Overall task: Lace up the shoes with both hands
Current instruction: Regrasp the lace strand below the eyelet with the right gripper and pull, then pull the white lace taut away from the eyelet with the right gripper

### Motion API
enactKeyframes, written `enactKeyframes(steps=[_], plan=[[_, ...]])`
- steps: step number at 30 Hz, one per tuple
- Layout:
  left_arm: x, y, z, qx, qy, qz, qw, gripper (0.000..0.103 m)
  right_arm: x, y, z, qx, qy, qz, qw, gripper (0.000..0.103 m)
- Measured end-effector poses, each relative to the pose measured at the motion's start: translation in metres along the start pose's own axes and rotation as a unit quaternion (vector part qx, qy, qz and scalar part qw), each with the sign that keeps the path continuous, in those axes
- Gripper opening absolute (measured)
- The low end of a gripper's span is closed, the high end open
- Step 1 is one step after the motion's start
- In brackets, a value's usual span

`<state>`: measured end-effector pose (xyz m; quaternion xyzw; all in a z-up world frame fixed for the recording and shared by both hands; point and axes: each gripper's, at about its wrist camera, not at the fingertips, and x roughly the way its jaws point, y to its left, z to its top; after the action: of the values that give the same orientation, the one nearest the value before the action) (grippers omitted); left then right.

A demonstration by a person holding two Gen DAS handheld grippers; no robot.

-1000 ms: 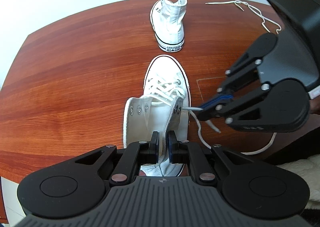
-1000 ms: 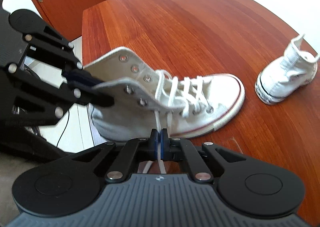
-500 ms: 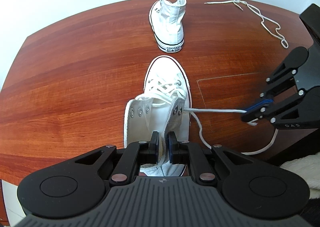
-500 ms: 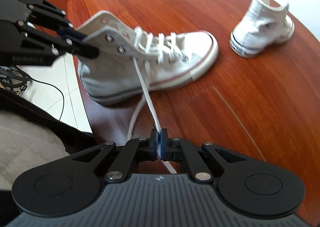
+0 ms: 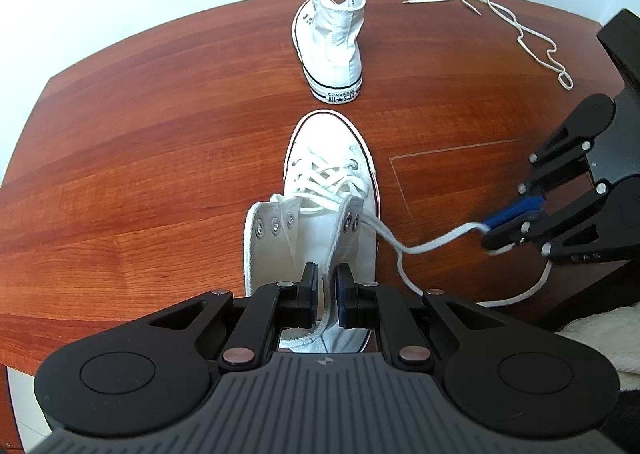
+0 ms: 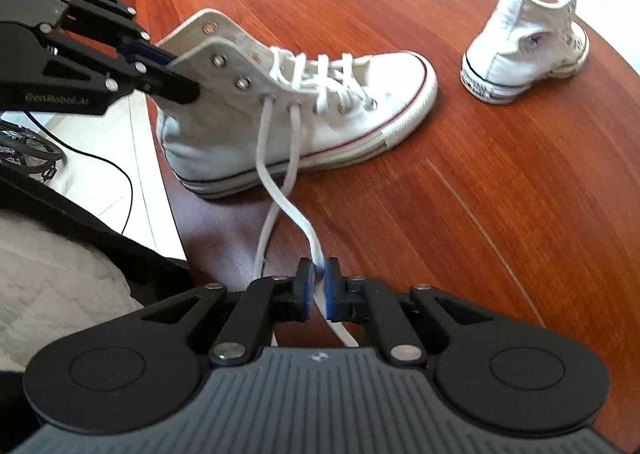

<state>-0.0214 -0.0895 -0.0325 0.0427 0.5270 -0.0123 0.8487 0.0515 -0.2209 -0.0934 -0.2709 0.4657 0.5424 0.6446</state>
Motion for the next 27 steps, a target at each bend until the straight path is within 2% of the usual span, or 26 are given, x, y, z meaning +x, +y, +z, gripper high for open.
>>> enactKeyframes(steps=[10,16,20,24,25,26,27], plan=[[-0.002,-0.003,-0.002,-0.002,-0.002,0.004,1.0000,0.012,0.005,0.013,0.035,-0.030,-0.033,0.028,0.999,0.040],[-0.004,-0.005,-0.001,-0.002,-0.002,0.005,1.0000,0.012,0.016,0.019,0.052,-0.043,-0.040,0.034,0.998,0.031],[-0.005,-0.007,-0.001,0.001,-0.002,0.005,1.0000,0.012,0.023,0.021,0.061,-0.048,-0.041,0.033,0.997,0.019],[-0.006,-0.007,-0.001,0.003,-0.001,0.004,1.0000,0.012,0.030,0.022,0.069,-0.051,-0.042,0.027,0.997,0.014],[-0.006,-0.007,-0.002,0.003,-0.001,0.005,1.0000,0.012,0.031,0.022,0.069,-0.051,-0.043,0.026,0.997,0.010],[-0.006,-0.007,-0.002,0.002,-0.001,0.005,1.0000,0.012,0.032,0.022,0.070,-0.051,-0.044,0.025,0.997,0.001],[-0.006,-0.007,-0.002,0.002,-0.001,0.006,1.0000,0.012,0.032,0.022,0.070,-0.051,-0.045,0.024,0.997,0.001]])
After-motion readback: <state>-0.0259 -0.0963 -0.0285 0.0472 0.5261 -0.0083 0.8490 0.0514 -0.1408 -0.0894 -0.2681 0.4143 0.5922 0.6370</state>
